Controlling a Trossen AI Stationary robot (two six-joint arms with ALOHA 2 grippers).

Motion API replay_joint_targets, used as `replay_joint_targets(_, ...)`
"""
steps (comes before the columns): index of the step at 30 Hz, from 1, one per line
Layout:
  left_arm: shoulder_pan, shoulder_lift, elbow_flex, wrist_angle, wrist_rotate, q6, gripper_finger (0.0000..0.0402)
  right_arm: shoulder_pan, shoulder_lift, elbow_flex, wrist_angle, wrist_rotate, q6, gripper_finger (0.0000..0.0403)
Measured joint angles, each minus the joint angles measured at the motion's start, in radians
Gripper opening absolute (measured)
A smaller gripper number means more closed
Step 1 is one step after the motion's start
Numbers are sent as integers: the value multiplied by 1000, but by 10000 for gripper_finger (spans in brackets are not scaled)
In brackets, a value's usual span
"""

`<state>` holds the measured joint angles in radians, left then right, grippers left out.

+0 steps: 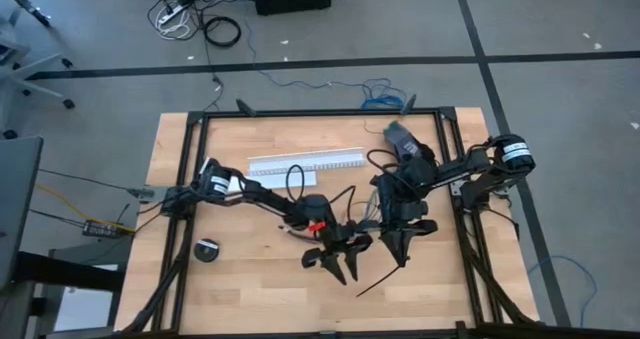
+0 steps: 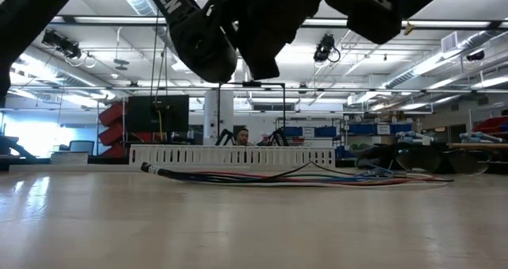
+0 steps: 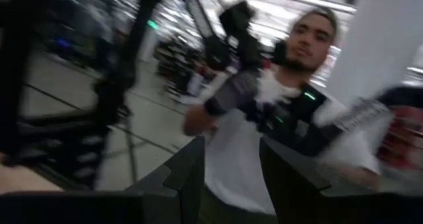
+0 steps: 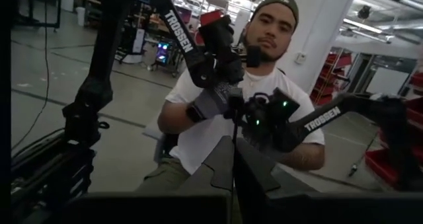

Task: Ziptie cables
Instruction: Wrap the colored wires together using a zip tie

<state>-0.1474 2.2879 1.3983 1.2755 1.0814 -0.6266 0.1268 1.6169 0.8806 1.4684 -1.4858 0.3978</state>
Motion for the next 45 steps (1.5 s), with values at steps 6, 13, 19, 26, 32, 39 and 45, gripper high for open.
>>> replay_joint_targets(6, -2, -2, 62, -39, 138, -37, 138, 0, 1, 6, -9, 7, -49, 0)
replay_joint_targets(13, 25, -1, 66, -93, 126, -6, 138, -4, 2, 14, -37, 10, -39, 0)
replay_joint_targets(19, 29, 2, 66, -97, 125, 10, 138, -13, 0, 44, -25, 21, -7, 0)
replay_joint_targets(26, 49, 4, 66, -187, 47, 83, 138, -46, 0, 110, -124, 16, -28, 0)
replay_joint_targets(32, 53, 6, 66, -181, 40, 122, 138, -49, 0, 119, -304, 22, -169, 0)
replay_joint_targets(39, 68, 6, 66, -171, 47, 128, 138, -43, 1, 120, -322, 24, -190, 0)
replay_joint_targets(45, 76, 6, 66, -170, 46, 127, 138, -58, 1, 120, -348, 24, -208, 0)
